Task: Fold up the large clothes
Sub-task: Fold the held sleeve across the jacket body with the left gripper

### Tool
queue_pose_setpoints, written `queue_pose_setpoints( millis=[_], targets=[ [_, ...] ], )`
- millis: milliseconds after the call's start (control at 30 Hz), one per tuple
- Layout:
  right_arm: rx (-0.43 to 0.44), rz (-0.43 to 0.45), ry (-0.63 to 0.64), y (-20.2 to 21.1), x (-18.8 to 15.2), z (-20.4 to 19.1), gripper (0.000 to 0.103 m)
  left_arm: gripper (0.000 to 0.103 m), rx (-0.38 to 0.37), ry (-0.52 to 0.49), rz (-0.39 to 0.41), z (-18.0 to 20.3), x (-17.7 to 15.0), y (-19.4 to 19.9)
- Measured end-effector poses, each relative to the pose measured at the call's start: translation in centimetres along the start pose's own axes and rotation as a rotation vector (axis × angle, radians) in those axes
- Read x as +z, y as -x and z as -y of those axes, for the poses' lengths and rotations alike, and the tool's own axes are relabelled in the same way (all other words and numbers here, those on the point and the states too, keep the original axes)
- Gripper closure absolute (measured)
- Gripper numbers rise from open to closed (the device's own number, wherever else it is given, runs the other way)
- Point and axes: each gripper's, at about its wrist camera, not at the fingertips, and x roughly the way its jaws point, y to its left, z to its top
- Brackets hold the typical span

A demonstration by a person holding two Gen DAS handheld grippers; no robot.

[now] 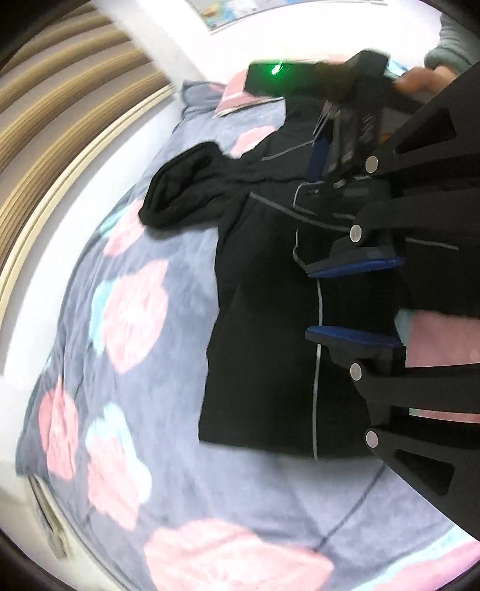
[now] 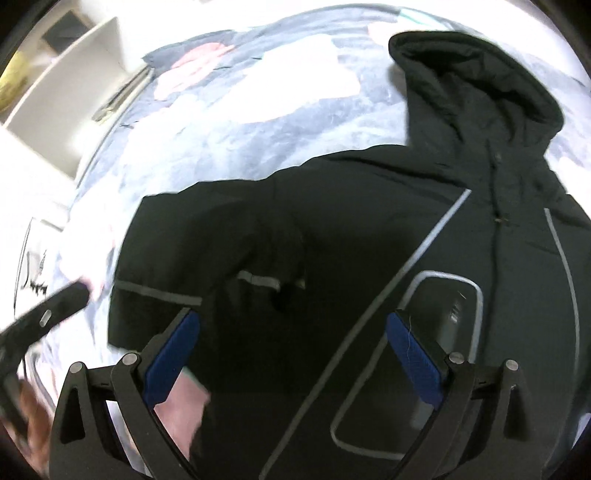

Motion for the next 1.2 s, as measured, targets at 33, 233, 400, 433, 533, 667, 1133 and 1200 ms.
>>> queue_pose_setpoints(
  millis=[33,233,400,433,533,667,1133,1200],
  targets=[
    [0.016,-0.016,-0.025,-1.1,0.5,0.1,0.001,0.075,0.008,0.002,-0.001,-0.4,-0.1,0.1],
    [0.213,-0.206,-0.169,-7.4,1.1,1.3,0.052,0.075,0.076,-0.022,-0.013,-0.7,-0.5,-0.4],
    [0.175,-0.065,-0.068,-2.7,1.1,-0.1,0.064,0.075,0.083,-0.047,-0.014,0.3,-0.1,-1.0],
    [0.176,-0.031,-0.066,-1.1,1.2,0.0,0.065,0.075,0.082,-0.054,-0.012,0.7,0.1,-1.1],
    [0.144,0.064,-0.075,3.8,1.4,1.5,0.065,0.075,0.073,-0.082,-0.001,1.9,0.8,-1.1],
    [0.042,0.171,-0.096,10.2,0.7,5.6,0.066,0.075,0.041,-0.139,0.008,4.8,1.6,-1.5],
    [-0.395,0.170,-0.233,15.9,-3.7,28.0,0.066,0.075,-0.012,-0.357,-0.167,18.4,-0.4,-14.7],
    [-0.382,0.116,-0.271,13.1,-4.3,30.5,0.066,0.075,0.042,-0.341,-0.216,18.1,-1.1,-17.8]
  ],
)
